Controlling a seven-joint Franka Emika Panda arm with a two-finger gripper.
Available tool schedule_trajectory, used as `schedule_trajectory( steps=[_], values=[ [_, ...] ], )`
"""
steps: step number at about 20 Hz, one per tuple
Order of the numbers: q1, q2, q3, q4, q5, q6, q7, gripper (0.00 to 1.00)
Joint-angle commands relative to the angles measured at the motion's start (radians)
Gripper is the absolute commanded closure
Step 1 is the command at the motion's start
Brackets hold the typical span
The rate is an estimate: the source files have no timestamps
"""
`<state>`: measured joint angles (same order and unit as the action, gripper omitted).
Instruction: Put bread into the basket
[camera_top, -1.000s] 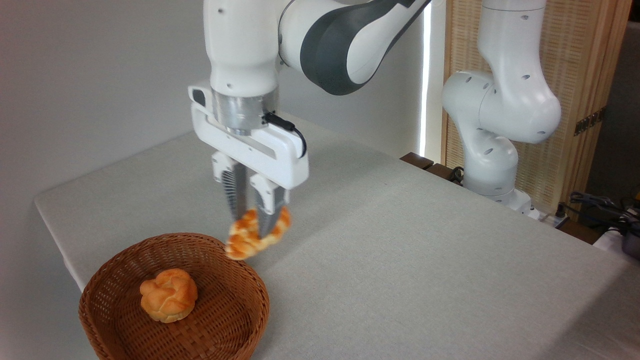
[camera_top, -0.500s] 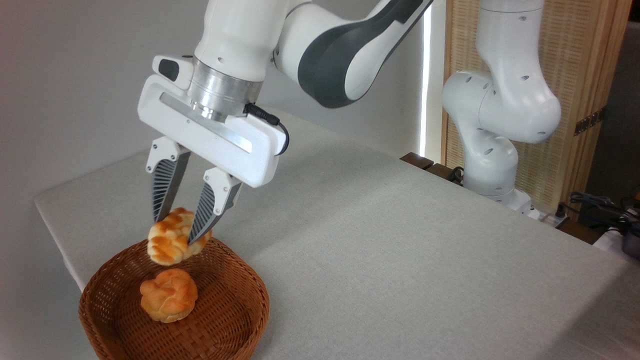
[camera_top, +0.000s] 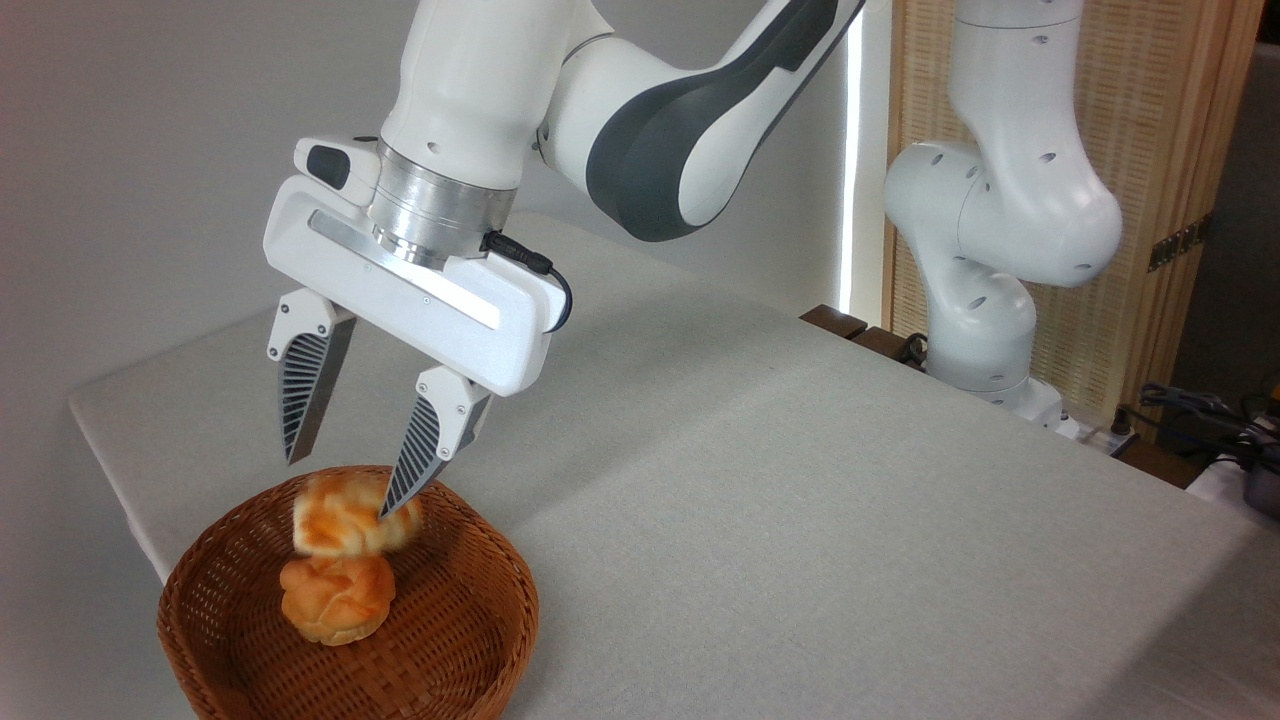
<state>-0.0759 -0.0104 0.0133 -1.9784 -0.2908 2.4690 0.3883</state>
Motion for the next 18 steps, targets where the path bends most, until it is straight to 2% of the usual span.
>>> schedule_trajectory(
  steps=[1,5,6,8,10,14,16,18],
  values=[
    [-0.001,0.012,-0.009,0.012,-0.011,0.008,-0.003,0.00],
    [-0.001,0.009,-0.023,0.013,-0.004,-0.030,-0.002,0.00],
    [-0.001,0.006,-0.023,0.013,0.021,-0.054,0.003,0.00],
    [0.001,-0.005,-0.023,0.015,0.118,-0.141,0.027,0.00],
    [0.001,-0.019,-0.026,0.032,0.168,-0.249,0.067,0.00],
    [0.001,-0.028,-0.019,0.127,0.170,-0.503,0.223,0.00],
    [0.002,-0.031,-0.010,0.153,0.171,-0.594,0.280,0.00],
    [0.008,-0.031,-0.007,0.174,0.199,-0.669,0.355,0.00]
  ],
)
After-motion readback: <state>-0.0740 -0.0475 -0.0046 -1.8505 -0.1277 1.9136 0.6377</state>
